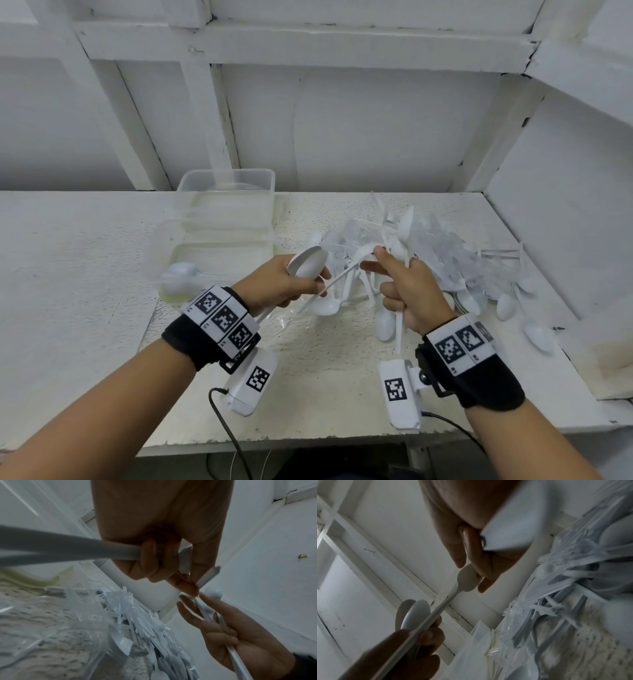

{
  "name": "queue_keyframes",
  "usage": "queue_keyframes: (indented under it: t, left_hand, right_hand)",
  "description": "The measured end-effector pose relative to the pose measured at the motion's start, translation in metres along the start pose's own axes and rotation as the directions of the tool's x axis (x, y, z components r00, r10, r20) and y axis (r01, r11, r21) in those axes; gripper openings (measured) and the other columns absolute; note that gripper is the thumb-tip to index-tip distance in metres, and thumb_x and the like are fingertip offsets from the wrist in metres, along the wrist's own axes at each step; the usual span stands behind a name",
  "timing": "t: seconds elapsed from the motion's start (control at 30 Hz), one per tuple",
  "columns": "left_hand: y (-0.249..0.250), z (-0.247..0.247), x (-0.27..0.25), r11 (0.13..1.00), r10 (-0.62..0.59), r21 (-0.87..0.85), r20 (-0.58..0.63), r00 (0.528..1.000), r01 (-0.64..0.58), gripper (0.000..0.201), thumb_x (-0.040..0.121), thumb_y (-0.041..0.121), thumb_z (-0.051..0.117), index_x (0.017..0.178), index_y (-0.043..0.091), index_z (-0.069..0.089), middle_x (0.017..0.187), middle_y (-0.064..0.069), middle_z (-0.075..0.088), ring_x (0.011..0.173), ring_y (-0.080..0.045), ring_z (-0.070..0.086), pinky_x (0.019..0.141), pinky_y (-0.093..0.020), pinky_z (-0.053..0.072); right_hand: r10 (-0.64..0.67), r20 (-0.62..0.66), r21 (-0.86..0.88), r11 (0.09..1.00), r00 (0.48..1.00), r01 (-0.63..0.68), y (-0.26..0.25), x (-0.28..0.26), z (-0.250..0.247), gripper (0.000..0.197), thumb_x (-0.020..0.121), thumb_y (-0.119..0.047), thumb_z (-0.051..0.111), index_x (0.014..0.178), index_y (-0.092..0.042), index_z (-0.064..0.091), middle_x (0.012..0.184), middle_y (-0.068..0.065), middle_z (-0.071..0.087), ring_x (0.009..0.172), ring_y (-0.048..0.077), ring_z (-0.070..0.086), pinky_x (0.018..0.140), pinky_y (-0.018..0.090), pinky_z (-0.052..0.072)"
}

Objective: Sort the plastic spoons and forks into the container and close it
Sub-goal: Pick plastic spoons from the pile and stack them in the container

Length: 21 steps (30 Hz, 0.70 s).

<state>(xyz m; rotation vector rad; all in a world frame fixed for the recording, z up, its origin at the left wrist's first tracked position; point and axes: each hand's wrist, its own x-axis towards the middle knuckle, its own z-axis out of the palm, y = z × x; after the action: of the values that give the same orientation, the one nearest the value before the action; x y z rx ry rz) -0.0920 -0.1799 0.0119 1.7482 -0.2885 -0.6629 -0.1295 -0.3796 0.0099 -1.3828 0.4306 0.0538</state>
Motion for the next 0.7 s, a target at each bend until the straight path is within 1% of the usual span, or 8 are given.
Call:
queue_keyframes:
  t: [0.13, 0.23, 0.33, 0.4, 0.47, 0.5, 0.57, 0.7]
  left_hand:
    - [-0.004, 0.002, 0.001, 0.997, -0.001, -0.075, 0.048, 0.999, 0.005, 0.025, 0.061, 0.02, 0.073, 0.085, 0.021, 0.067, 0.072, -0.006, 0.057, 0.042, -0.004, 0.031, 0.039, -0.015, 0.026]
    - [-0.008, 0.002, 0.002, 0.99, 0.002, -0.143, 0.065, 0.998, 0.007, 0.037, 0.051, 0.029, 0.074, 0.086, 0.02, 0.066, 0.067, 0.0, 0.058, 0.041, -0.005, 0.029, 0.038, -0.014, 0.024]
    - [-0.009, 0.004, 0.002, 0.99, -0.007, -0.138, 0.073, 0.997, 0.017, 0.043, 0.051, 0.033, 0.073, 0.09, 0.019, 0.063, 0.06, 0.007, 0.055, 0.041, -0.005, 0.028, 0.038, -0.014, 0.024]
    - [-0.009, 0.007, 0.001, 0.992, -0.006, -0.129, 0.052, 0.999, 0.013, 0.055, 0.056, 0.043, 0.072, 0.1, 0.013, 0.06, 0.065, 0.009, 0.054, 0.042, -0.004, 0.029, 0.038, -0.014, 0.024]
    - [-0.008, 0.009, 0.001, 0.987, -0.021, -0.162, -0.006, 1.0, 0.019, 0.061, 0.071, 0.056, 0.067, 0.109, 0.01, 0.055, 0.073, 0.008, 0.054, 0.045, -0.004, 0.029, 0.041, -0.015, 0.025]
    - [-0.007, 0.011, 0.002, 0.981, -0.043, -0.189, -0.047, 0.998, 0.033, 0.055, 0.08, 0.06, 0.057, 0.109, 0.012, 0.055, 0.075, 0.007, 0.054, 0.046, -0.005, 0.03, 0.043, -0.016, 0.025]
    - [-0.004, 0.014, 0.003, 0.973, -0.084, -0.226, -0.122, 0.989, 0.055, 0.051, 0.09, 0.058, 0.037, 0.109, 0.015, 0.056, 0.077, 0.005, 0.052, 0.05, -0.007, 0.031, 0.046, -0.018, 0.027]
    - [-0.003, 0.018, 0.004, 0.981, -0.059, -0.194, -0.193, 0.979, 0.021, 0.054, 0.091, 0.06, 0.03, 0.105, 0.014, 0.055, 0.082, 0.003, 0.05, 0.058, -0.009, 0.033, 0.052, -0.022, 0.03]
  right_hand:
    - [0.005, 0.031, 0.21, 0.978, 0.999, -0.012, -0.003, 0.004, 0.007, 0.017, 0.094, -0.016, 0.054, 0.077, -0.015, 0.056, 0.079, 0.001, 0.069, 0.03, 0.0, 0.023, 0.031, 0.011, 0.018]
    - [0.001, 0.074, 0.313, 0.95, 0.997, -0.024, -0.003, 0.009, 0.011, 0.014, 0.094, -0.013, 0.052, 0.08, -0.013, 0.054, 0.089, 0.011, 0.065, 0.03, 0.001, 0.024, 0.03, 0.012, 0.02]
    - [-0.088, 0.046, 0.245, 0.967, 0.995, 0.074, -0.005, 0.012, 0.018, 0.015, 0.091, -0.007, 0.057, 0.079, -0.015, 0.052, 0.073, 0.008, 0.055, 0.031, 0.002, 0.025, 0.031, 0.013, 0.021]
    - [-0.135, 0.004, 0.185, 0.974, 0.991, 0.132, -0.008, 0.013, 0.023, 0.018, 0.089, -0.004, 0.059, 0.08, -0.015, 0.047, 0.06, 0.002, 0.049, 0.031, 0.003, 0.027, 0.032, 0.013, 0.022]
    - [-0.167, 0.002, 0.158, 0.974, 0.986, 0.165, -0.011, 0.012, 0.027, 0.02, 0.089, -0.003, 0.058, 0.083, -0.015, 0.044, 0.048, -0.006, 0.046, 0.03, 0.002, 0.028, 0.031, 0.014, 0.024]
    - [-0.181, 0.019, 0.138, 0.974, 0.983, 0.177, -0.011, 0.011, 0.029, 0.018, 0.089, -0.003, 0.058, 0.085, -0.015, 0.045, 0.046, -0.008, 0.046, 0.03, 0.002, 0.03, 0.031, 0.014, 0.025]
    - [-0.204, 0.066, 0.061, 0.978, 0.977, 0.2, -0.011, 0.007, 0.032, 0.012, 0.089, -0.005, 0.059, 0.095, -0.01, 0.051, 0.054, -0.003, 0.049, 0.031, 0.002, 0.036, 0.031, 0.015, 0.028]
    - [-0.209, 0.113, -0.052, 0.975, 0.971, 0.215, -0.003, 0.002, 0.044, 0.019, 0.09, -0.008, 0.059, 0.109, -0.006, 0.057, 0.065, 0.003, 0.053, 0.034, 0.0, 0.048, 0.034, 0.012, 0.034]
